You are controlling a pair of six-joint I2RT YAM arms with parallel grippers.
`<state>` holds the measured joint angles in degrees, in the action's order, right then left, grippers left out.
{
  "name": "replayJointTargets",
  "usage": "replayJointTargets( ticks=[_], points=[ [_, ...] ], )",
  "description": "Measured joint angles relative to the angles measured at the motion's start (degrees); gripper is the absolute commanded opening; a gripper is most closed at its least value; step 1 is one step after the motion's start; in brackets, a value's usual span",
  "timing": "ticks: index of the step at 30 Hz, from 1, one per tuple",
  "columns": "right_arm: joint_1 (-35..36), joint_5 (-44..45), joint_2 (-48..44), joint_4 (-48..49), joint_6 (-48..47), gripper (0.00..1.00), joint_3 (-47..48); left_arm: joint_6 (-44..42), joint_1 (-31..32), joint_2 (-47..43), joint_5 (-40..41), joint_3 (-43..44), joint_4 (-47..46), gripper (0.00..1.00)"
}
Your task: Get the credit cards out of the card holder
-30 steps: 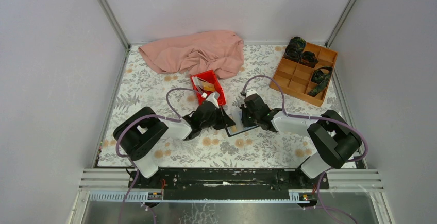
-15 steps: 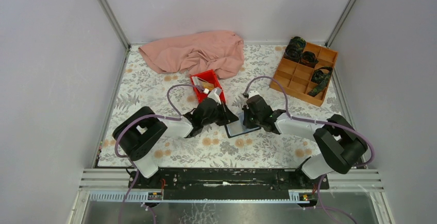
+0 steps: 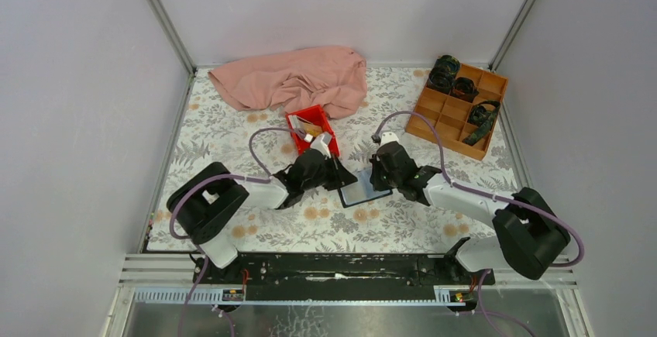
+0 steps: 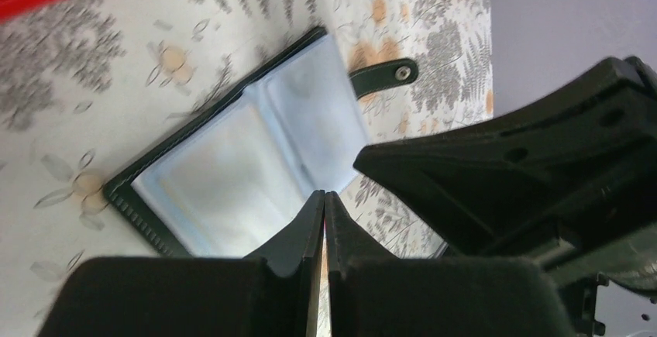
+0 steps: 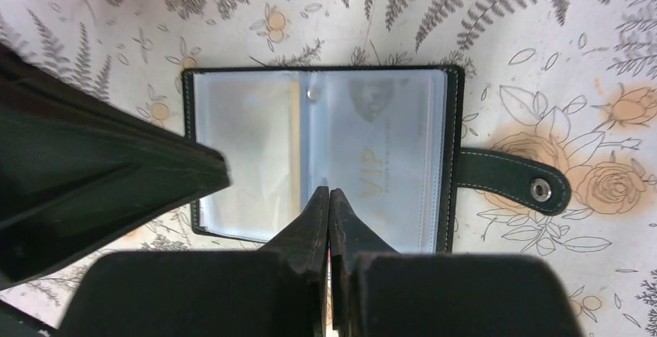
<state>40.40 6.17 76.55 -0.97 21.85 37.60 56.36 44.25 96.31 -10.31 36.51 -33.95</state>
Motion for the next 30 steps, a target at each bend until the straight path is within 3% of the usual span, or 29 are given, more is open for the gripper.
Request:
replayJointTargets(
  ticks=[12,30],
  points=[
    [0.0,-5.51,5.7,1.86,-0.02,0.0,0.04,-0.09,-0.76,-8.63,3.04,-10.32,0.31,0.07],
    [0.0,-9.18,7.23,2.58,-0.15,0.0,0.85,-0.02,-1.29,-8.63,3.21,-11.5,0.07,0.08]
  ],
)
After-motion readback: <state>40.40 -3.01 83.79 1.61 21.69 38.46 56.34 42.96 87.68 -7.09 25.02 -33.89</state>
